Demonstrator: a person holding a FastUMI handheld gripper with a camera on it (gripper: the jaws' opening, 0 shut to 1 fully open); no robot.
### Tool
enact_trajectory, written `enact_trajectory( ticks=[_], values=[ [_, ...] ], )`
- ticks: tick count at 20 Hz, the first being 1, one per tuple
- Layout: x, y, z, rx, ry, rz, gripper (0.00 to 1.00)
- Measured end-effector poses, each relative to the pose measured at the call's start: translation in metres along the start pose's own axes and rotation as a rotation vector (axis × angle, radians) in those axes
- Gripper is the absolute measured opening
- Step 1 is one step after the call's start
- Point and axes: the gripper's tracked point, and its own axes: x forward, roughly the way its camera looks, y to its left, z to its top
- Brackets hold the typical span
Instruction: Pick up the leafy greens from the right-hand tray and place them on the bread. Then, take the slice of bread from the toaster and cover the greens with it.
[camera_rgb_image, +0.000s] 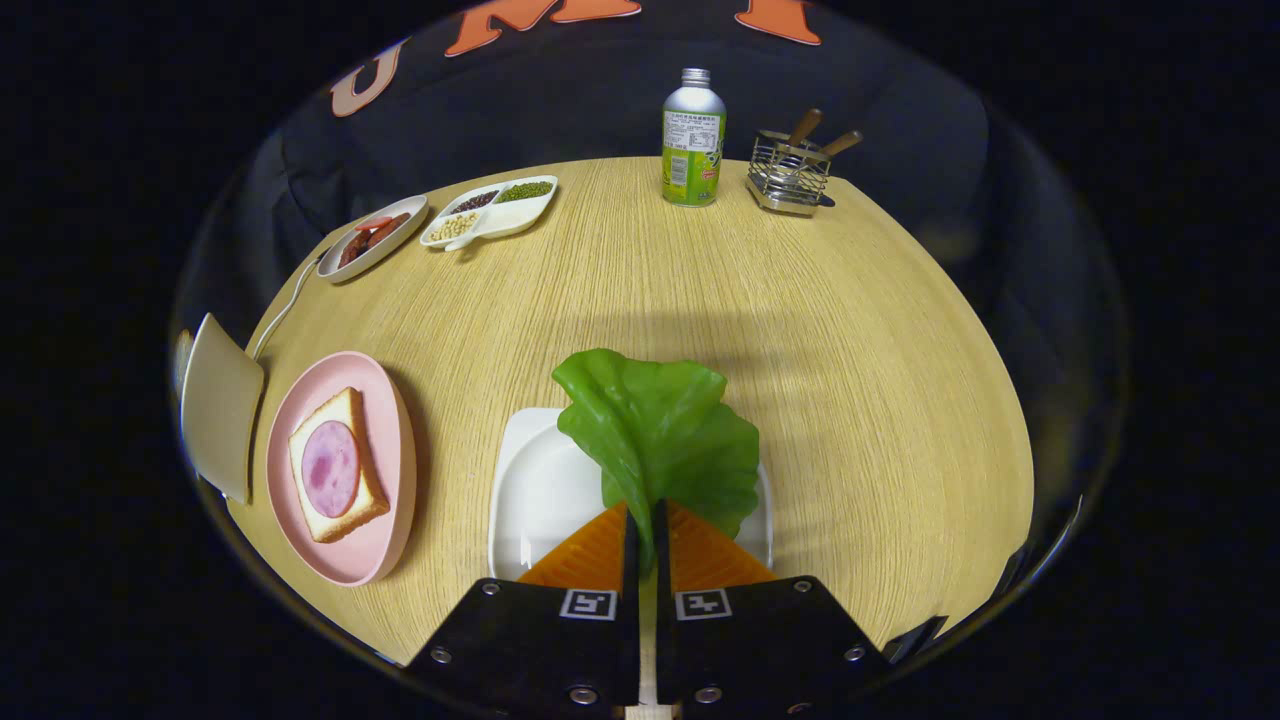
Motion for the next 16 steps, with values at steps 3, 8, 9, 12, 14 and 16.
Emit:
enact_trajectory(
  ticks=[3, 8, 9, 12, 14, 16],
  values=[
    [-0.009, 0.011, 0.006, 0.021, -0.02, 0.051, 0.07],
    [-0.028, 0.036, 0.018, 0.046, -0.053, 0.145, 0.07],
    [-0.031, 0.04, 0.019, 0.029, -0.06, 0.15, 0.07],
    [-0.042, 0.057, 0.026, -0.014, -0.092, 0.171, 0.07],
    [-0.049, 0.072, 0.031, -0.043, -0.113, 0.189, 0.07],
    [-0.056, 0.084, 0.037, -0.065, -0.138, 0.197, 0.07]
  ],
)
